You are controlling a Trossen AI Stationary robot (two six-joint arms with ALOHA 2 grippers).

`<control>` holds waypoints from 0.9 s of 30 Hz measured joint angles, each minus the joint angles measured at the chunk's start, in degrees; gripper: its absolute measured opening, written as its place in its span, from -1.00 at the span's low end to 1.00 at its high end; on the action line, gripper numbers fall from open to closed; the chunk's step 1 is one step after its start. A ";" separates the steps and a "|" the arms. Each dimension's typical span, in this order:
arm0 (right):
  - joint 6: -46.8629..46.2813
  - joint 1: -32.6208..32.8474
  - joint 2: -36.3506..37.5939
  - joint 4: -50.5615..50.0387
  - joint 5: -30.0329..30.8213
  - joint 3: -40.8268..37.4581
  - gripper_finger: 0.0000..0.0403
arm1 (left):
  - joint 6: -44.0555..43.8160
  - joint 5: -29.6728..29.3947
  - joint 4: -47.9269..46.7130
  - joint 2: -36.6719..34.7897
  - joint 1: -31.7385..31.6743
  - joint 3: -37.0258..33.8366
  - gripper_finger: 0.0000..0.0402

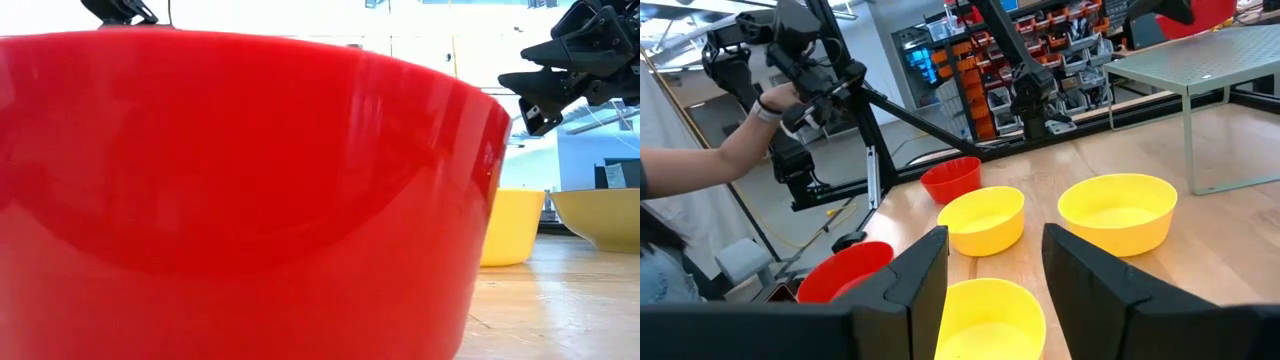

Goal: Pick & Place Mini bowls
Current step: Put the red bowl on the shelf

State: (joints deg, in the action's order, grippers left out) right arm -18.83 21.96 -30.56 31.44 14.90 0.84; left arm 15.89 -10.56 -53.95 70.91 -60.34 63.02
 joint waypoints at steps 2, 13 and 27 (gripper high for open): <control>0.00 0.02 0.01 0.00 0.02 0.00 -0.25 | -0.64 1.54 -0.20 0.00 -0.13 0.00 -0.97; 5.21 0.00 0.00 0.64 0.11 -0.01 -0.25 | -1.62 1.77 0.54 0.02 -0.13 0.00 -0.97; 6.05 0.02 0.01 12.57 0.09 -0.02 -0.25 | -2.90 4.84 0.20 0.02 -0.13 0.00 -0.85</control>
State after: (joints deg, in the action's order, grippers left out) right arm -12.78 21.98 -30.55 44.01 14.98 0.82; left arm 12.99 -5.72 -53.76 70.94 -60.47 63.02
